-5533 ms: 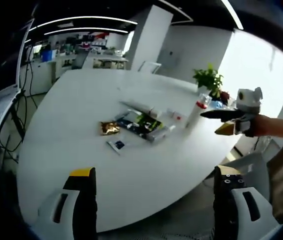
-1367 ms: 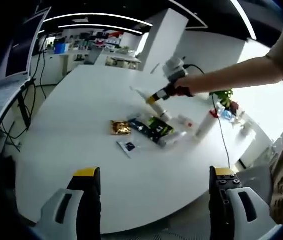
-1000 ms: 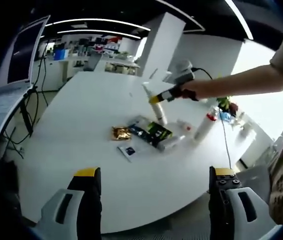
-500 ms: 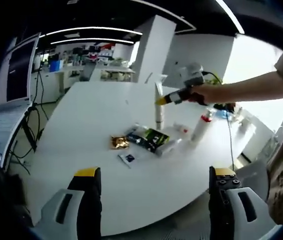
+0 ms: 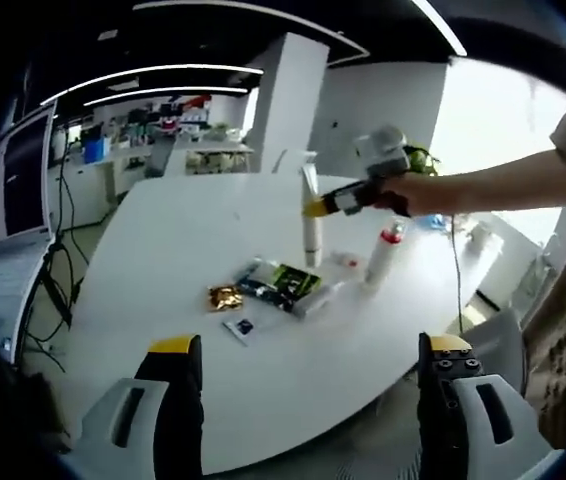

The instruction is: Arrange the skincare products in the storage area until every visible bottle or jar stands upright without overlapping.

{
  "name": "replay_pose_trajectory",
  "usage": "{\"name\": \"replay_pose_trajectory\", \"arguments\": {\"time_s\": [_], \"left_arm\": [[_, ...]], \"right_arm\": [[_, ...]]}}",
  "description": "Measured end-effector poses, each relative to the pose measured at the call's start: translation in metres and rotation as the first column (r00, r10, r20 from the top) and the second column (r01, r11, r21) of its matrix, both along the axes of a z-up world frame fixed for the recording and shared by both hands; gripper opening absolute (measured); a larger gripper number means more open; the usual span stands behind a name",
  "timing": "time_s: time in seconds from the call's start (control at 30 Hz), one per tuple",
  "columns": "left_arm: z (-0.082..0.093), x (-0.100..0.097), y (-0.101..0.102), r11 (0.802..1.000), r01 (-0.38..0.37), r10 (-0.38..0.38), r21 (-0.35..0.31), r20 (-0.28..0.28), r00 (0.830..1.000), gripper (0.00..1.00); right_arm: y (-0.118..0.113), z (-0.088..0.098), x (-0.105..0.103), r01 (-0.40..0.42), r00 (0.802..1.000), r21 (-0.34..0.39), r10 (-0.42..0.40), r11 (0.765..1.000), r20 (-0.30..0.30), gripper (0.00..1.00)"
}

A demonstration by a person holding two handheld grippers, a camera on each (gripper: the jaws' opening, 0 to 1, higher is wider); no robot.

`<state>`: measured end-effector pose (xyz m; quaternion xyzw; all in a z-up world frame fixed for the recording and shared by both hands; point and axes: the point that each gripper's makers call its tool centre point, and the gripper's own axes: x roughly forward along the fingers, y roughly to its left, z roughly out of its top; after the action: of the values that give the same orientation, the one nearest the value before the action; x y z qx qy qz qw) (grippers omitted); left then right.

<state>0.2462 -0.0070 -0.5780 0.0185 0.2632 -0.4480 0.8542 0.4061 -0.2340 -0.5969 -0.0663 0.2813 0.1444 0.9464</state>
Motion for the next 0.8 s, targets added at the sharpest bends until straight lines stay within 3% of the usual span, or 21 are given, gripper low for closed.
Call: {"name": "replay_pose_trajectory", "arguments": {"time_s": [0.53,0.8], "left_arm": [[0.022,-0.017,-0.032,0.994,0.098,-0.097,-0.039,0.019,0.995,0.86],[0.033,-0.025,-0.056,0.986,0.147,-0.147,-0.080,0.006,0.989,0.85]], "right_arm": [[0.022,0.037,-0.064,-0.011,0.994,0.069,0.004,0.998,0.111,0.28],[0.036,0.040,-0.106,-0.017,0.990,0.090,0.004,0.996,0.141,0.28]]}}
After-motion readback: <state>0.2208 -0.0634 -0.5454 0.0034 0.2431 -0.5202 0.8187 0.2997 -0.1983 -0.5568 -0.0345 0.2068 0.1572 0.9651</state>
